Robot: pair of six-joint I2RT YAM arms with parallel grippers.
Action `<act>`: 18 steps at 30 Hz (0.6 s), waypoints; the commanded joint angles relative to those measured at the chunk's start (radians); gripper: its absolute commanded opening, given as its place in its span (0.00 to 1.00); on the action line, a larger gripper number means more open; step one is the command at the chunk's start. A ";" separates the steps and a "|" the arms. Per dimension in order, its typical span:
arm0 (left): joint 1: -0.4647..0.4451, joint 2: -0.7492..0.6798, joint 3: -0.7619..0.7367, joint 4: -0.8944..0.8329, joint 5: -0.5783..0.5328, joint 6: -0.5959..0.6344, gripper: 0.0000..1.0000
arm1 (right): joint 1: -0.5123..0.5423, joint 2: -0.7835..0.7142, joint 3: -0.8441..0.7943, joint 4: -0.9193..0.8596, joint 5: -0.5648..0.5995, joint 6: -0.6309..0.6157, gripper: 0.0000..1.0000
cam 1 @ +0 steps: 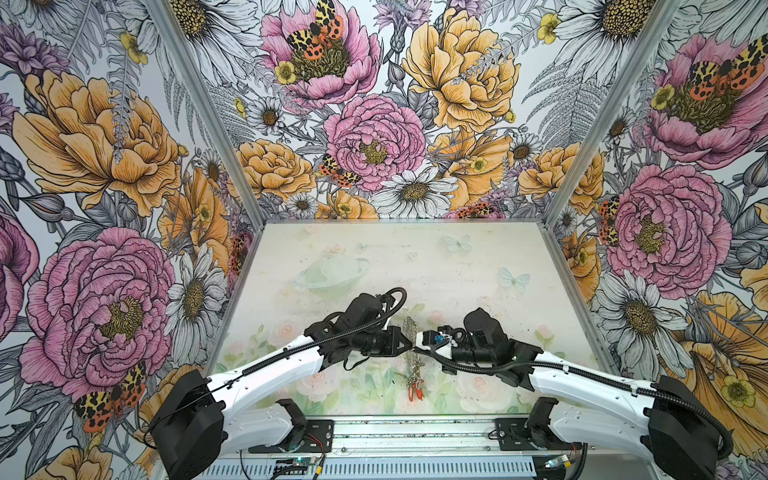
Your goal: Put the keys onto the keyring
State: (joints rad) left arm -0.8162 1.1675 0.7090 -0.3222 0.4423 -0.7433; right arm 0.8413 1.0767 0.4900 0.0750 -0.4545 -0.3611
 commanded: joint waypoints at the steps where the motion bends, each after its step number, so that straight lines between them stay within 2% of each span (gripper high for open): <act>1: -0.020 0.010 0.002 0.032 0.037 -0.010 0.15 | 0.004 -0.005 0.014 0.061 0.027 -0.009 0.00; 15: -0.020 0.049 -0.005 0.005 0.036 0.021 0.21 | 0.004 -0.022 0.010 0.065 0.035 -0.007 0.00; 18: 0.001 0.042 -0.023 0.005 0.038 0.019 0.16 | 0.004 -0.024 0.003 0.076 0.034 -0.006 0.00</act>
State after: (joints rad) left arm -0.8215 1.2068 0.7082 -0.2958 0.4431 -0.7414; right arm 0.8413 1.0756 0.4873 0.0502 -0.4374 -0.3611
